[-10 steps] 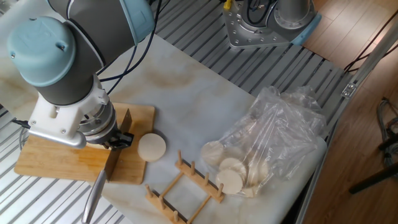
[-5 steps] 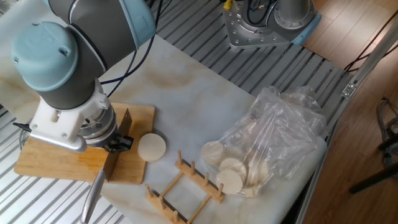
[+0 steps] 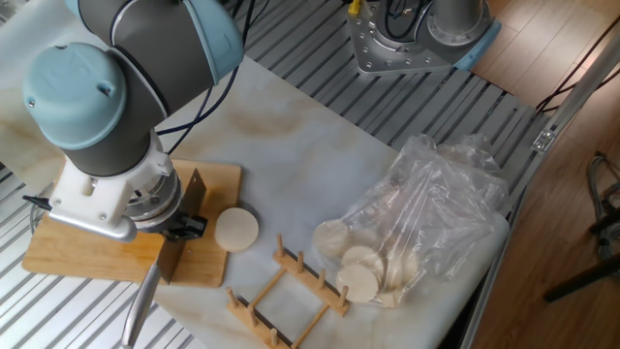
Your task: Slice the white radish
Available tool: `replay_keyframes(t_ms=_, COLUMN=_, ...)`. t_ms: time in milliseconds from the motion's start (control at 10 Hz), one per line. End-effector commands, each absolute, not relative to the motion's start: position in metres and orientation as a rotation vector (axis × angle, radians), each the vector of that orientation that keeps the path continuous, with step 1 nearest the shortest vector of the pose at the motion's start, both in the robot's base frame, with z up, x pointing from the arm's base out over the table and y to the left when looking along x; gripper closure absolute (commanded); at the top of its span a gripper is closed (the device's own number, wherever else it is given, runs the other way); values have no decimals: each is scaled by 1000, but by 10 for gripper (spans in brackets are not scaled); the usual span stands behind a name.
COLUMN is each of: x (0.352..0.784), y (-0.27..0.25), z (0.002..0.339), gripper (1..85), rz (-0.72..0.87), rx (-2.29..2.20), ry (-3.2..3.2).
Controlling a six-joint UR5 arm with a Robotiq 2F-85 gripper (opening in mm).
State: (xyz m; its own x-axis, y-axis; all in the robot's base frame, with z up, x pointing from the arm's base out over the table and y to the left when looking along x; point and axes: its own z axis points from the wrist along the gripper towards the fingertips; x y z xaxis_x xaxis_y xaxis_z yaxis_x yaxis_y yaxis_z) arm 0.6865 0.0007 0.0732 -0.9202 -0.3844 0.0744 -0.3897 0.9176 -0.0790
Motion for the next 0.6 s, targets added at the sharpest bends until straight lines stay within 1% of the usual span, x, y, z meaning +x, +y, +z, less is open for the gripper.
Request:
replay_keyframes(t_ms=0, x=687, y=5, z=71, gripper=683, rz=121, rx=598, ry=-3029)
replay_keyframes(t_ms=500, x=689, y=5, z=63, gripper=690, rz=124, rx=598, ry=-3036)
